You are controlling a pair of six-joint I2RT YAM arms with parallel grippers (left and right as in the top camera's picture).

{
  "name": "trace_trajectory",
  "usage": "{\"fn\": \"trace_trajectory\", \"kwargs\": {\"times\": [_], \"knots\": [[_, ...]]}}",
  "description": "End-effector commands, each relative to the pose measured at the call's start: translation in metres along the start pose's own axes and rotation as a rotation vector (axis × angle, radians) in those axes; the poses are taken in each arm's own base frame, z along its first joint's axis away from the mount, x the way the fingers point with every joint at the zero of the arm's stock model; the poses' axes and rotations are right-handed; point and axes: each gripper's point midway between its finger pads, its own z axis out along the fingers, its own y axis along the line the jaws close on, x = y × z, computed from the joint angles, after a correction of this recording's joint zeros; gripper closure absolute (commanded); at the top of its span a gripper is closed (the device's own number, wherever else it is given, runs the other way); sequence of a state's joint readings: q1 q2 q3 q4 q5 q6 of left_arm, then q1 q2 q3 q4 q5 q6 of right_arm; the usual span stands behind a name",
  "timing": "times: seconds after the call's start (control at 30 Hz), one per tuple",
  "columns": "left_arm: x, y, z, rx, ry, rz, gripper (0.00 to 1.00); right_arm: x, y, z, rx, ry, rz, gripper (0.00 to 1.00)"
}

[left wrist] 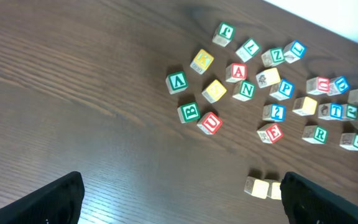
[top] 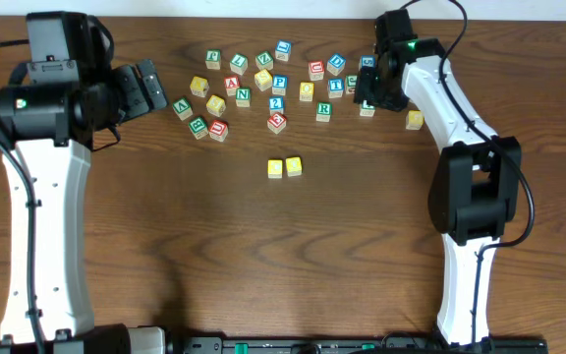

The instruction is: Spell out CORL

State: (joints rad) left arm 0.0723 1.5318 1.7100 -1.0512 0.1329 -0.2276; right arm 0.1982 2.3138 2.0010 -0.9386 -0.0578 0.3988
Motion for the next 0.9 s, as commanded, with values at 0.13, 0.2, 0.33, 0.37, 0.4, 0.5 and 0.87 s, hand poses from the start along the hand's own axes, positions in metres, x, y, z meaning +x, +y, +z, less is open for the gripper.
{"fn": "trace_trajectory", "kwargs": {"times": [0.13,0.2,0.33,0.37,0.4,0.5,0.87], "knots": [[0.007,0.004,0.028,-0.014,0.075,0.005,0.01,-0.017,0.021,-0.040,-0.038,-0.066,-0.065,0.46],[0.008,0.005,0.033,-0.017,0.087,0.004,0.01,-0.018,0.023,-0.042,-0.040,-0.069,-0.069,0.46],[0.009,0.005,0.037,-0.020,0.098,0.002,0.01,-0.017,0.022,-0.042,-0.039,-0.066,-0.068,0.45],[0.009,0.005,0.038,-0.021,0.099,0.003,0.01,-0.016,0.021,-0.042,-0.036,-0.061,-0.067,0.45],[0.009,0.005,0.038,-0.020,0.099,0.004,0.01,-0.016,0.021,-0.042,-0.035,-0.059,-0.067,0.45],[0.007,-0.001,0.038,-0.009,0.086,0.017,0.01,-0.016,0.021,-0.042,-0.035,-0.059,-0.067,0.44],[0.003,-0.014,0.052,0.006,0.076,0.044,0.01,-0.012,0.056,-0.040,-0.072,-0.094,-0.128,0.43]]}}
